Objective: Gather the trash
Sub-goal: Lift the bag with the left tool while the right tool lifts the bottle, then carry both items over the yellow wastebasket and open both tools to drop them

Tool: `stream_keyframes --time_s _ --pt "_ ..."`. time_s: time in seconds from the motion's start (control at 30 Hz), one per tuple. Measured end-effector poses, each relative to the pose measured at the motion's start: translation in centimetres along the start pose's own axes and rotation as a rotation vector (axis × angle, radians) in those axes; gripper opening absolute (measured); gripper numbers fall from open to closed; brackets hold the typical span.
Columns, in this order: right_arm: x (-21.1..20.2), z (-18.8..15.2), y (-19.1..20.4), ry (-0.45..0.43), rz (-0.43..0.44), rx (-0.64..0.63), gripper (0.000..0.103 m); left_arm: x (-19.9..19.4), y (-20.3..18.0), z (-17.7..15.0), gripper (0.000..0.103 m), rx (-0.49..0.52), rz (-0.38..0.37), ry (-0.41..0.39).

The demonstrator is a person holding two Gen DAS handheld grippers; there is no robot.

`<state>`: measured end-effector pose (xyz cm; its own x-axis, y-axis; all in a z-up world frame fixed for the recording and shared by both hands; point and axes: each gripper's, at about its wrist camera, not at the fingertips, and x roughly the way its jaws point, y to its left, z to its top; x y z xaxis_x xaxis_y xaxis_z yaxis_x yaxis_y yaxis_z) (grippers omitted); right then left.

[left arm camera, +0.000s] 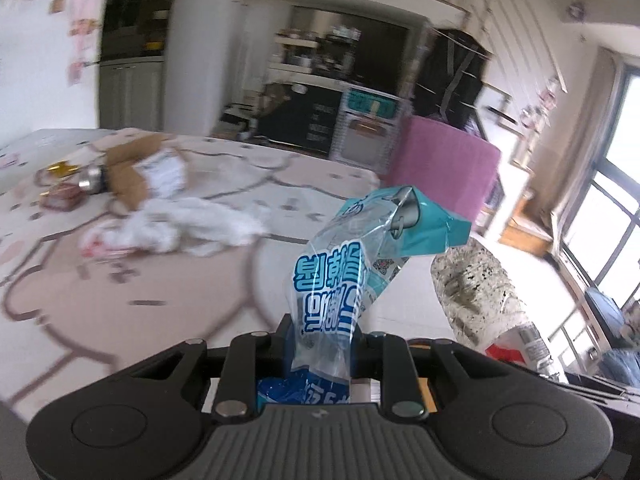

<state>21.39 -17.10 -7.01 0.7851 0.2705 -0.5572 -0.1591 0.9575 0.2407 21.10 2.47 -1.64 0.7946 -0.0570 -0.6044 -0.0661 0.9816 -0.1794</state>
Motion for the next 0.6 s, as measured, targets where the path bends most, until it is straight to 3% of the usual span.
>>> stream_keyframes --time_s 0.2,0.37,0.6 --pt "0.3 0.4 -8.0 0.007 -0.067 0.076 0.063 5.1 -7.3 -0.6 0.025 0.053 -0.073 0.051" --pt "2.9 -0.4 -14.4 0.049 -0.122 0.138 0.063 11.0 -12.3 -1.9 0.025 0.077 -0.117 0.116" --pt "10.1 -4.0 -21.8 0.203 -0.166 0.270 0.063 22.9 -17.1 -5.9 0.025 0.058 -0.138 0.322"
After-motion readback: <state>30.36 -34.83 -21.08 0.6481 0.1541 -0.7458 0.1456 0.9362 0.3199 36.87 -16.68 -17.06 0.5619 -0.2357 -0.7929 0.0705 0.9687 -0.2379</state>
